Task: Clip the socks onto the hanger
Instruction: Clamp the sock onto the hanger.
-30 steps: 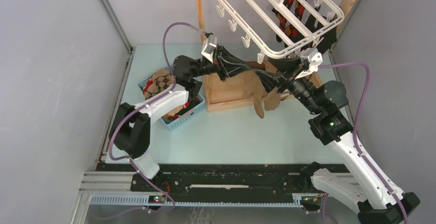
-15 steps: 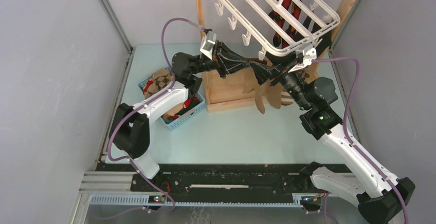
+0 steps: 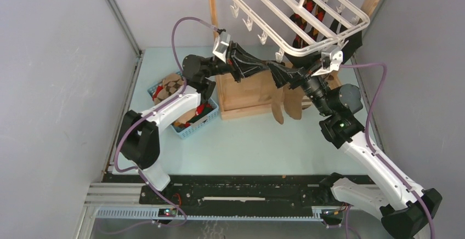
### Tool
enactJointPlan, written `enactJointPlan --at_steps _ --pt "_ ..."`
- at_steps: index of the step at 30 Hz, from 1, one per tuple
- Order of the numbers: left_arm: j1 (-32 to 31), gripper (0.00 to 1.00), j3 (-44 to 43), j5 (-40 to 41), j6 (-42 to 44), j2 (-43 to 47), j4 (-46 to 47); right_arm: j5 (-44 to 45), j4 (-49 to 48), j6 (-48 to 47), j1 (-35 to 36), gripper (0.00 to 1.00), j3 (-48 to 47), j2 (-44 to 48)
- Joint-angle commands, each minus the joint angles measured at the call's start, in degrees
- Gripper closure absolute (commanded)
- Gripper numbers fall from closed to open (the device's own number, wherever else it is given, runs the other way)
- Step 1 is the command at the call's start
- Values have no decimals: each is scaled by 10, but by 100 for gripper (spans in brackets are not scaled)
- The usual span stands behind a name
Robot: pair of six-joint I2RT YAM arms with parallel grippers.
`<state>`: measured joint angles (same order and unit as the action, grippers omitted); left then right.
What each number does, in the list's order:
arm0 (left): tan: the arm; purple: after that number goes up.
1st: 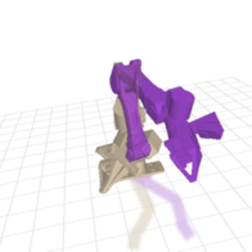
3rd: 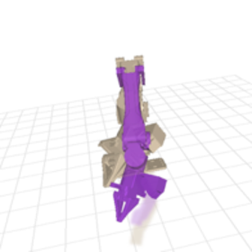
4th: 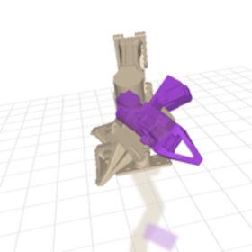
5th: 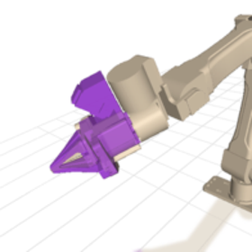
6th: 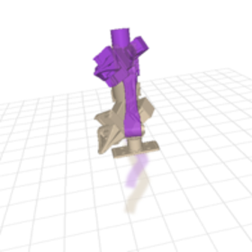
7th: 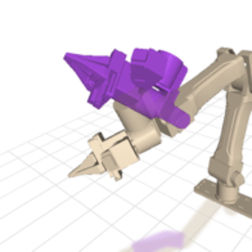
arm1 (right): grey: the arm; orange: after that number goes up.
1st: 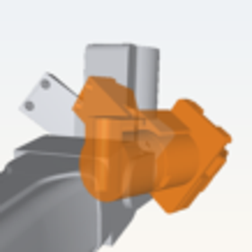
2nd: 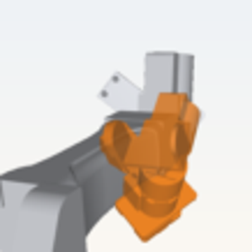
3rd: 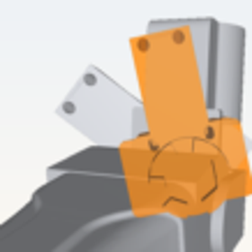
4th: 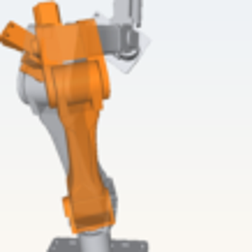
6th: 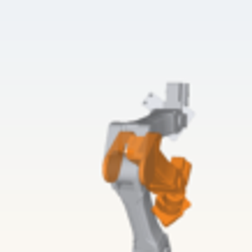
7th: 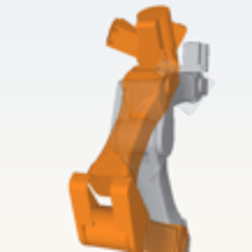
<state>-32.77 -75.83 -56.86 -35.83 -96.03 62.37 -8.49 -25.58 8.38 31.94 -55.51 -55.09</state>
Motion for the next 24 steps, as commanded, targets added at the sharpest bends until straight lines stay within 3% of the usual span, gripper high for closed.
enactJointPlan --at_steps 1,14,24 --pt "-5 99 -46 -6 -10 -5 12 3 -57 30 -2 22 -15 -6" --pt "-8 99 -59 -7 -26 -10 12 13 -131 39 1 28 -4 -29" --pt "-8 99 -69 -7 -34 -12 12 9 -170 34 0 23 4 -39"
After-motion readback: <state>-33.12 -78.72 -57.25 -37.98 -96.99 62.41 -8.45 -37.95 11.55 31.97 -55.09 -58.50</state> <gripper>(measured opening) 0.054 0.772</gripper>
